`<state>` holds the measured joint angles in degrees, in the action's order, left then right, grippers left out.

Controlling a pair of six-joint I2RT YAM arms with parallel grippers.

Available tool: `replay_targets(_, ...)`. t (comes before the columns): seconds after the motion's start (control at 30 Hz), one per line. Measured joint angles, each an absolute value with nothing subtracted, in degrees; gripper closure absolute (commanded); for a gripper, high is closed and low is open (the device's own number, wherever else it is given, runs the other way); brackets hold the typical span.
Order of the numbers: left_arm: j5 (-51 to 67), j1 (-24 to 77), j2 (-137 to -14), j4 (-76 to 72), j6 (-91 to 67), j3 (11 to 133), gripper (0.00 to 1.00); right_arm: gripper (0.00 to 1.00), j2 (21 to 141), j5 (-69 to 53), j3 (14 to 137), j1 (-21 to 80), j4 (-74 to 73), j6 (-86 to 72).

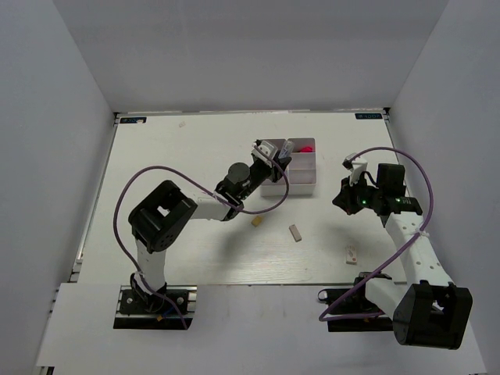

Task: Sort the stationery into containers
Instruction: Place the stationery in the storage box.

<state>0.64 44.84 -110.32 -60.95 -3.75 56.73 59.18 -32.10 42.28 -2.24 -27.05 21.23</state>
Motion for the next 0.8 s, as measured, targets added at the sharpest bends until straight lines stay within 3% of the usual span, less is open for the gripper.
replay_targets(0.4,-0.1,44.4,-113.3,-59.1,-1.9,56.7,0.9,1.0,58.5,-32.1,41.4,-2.3,-27.1,21.2)
replay_targets(0.6,-0.5,44.3,-114.6,-58.7,-1.3,56.7,0.84,1.0,58.5,-32.1,41.4,-2.5,-27.0,21.3)
replay_targets(0.8,-0.7,44.2,-115.2,-58.3,-0.6,55.8,0.63,1.0,58.5,-32.1,41.3,-2.7,-27.0,21.4)
